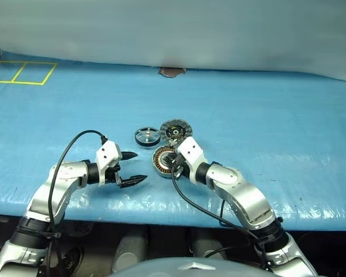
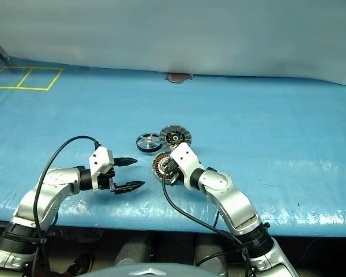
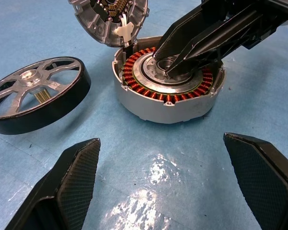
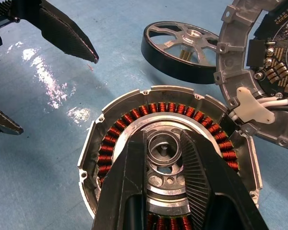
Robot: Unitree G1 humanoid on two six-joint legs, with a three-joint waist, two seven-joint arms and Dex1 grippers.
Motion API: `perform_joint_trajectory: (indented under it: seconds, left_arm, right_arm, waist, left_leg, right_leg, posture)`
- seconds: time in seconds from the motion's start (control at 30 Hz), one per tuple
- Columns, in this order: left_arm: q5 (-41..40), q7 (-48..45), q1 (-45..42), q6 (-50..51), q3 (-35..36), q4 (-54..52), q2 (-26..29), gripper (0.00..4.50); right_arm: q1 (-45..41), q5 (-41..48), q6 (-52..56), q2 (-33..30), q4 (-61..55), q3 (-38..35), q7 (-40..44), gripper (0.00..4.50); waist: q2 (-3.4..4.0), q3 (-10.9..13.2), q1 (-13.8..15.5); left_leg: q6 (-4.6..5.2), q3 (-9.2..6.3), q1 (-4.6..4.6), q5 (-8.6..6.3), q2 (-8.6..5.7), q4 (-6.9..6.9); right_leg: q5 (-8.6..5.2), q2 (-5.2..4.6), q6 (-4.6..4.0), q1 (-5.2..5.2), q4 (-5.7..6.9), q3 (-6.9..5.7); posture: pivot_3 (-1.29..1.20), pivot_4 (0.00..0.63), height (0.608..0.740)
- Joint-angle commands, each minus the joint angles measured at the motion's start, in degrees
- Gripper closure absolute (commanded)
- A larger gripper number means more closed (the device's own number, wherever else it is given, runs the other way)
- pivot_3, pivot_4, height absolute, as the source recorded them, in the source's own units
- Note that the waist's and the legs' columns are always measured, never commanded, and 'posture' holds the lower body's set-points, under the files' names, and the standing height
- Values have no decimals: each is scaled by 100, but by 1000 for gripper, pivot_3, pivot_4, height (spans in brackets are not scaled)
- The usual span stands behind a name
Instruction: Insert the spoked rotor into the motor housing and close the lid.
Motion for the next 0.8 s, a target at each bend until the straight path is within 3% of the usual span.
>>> perform_joint_trajectory:
  seconds: [0.03,0.77,0.8]
  left_arm:
    - [11,17,-34,-109,58,-231,14,0]
    - [77,33,-125,-205,22,-134,-41,0]
    - [77,38,-123,-205,21,-133,-45,0]
  right_arm:
    - [9,43,-6,-1,-176,-61,48,3816]
    - [30,48,-40,-86,-270,9,141,3816]
    - [29,46,-40,-78,-267,11,142,3256]
  waist:
    - [0,0,0]
    - [0,0,0]
    - [0,0,0]
  left_leg:
    - [0,0,0,0,0,0]
    - [0,0,3,0,0,0]
    - [0,0,3,0,0,0]
  right_leg:
    - [0,0,0,0,0,0]
    - [0,0,0,3,0,0]
    - [0,0,0,3,0,0]
  posture:
    - [0,150,740]
    - [0,150,740]
    - [0,150,740]
